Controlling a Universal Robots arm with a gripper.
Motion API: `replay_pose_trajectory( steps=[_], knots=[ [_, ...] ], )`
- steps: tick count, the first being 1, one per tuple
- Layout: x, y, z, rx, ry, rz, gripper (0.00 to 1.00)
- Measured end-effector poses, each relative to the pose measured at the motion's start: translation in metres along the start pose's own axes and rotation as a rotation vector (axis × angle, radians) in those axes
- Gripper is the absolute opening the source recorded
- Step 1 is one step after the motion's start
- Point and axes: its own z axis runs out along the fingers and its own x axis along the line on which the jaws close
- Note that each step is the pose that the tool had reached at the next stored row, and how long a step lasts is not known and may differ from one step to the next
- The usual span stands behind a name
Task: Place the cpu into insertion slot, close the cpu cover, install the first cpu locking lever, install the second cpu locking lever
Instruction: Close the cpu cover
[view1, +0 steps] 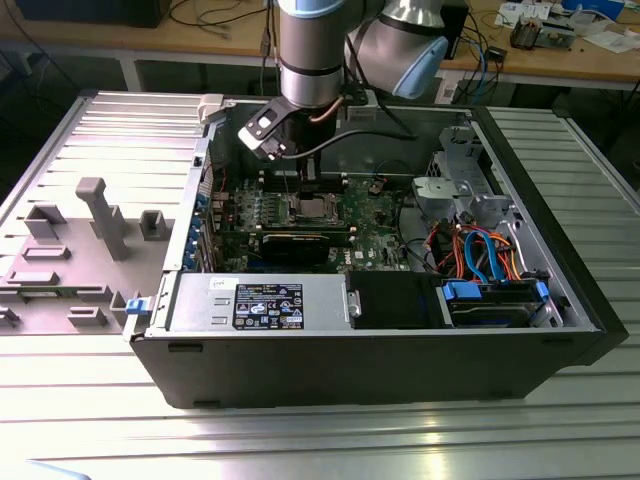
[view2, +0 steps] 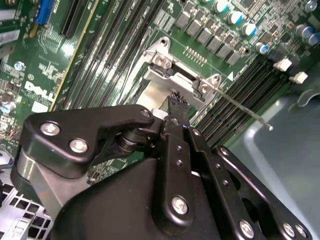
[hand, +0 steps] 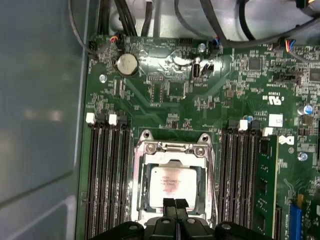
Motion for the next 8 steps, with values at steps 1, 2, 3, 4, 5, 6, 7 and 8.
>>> replay_pose_trajectory(
  steps=[1,2,3,4,5,6,7,8],
  knots=[
    [0.0001,-0.0008,0.0005,0.0019,0.0001,0.0,0.11],
    [0.0001,-0.0016,0.001,0.0032,0.0002,0.0,0.11],
    [0.0002,-0.003,0.0017,0.0041,0.0001,0.0,0.11],
    [0.0003,-0.0052,0.0032,0.0055,0.0004,-0.001,0.11],
    [0.0004,-0.0076,0.0051,0.0057,0.0008,-0.002,0.11],
    [0.0005,-0.009,0.0064,0.0059,0.0011,-0.004,0.11],
    [0.0005,-0.0097,0.0073,0.0062,0.0011,-0.005,0.11],
    [0.0006,-0.0106,0.0088,0.0068,0.0011,-0.006,0.11]
  ],
)
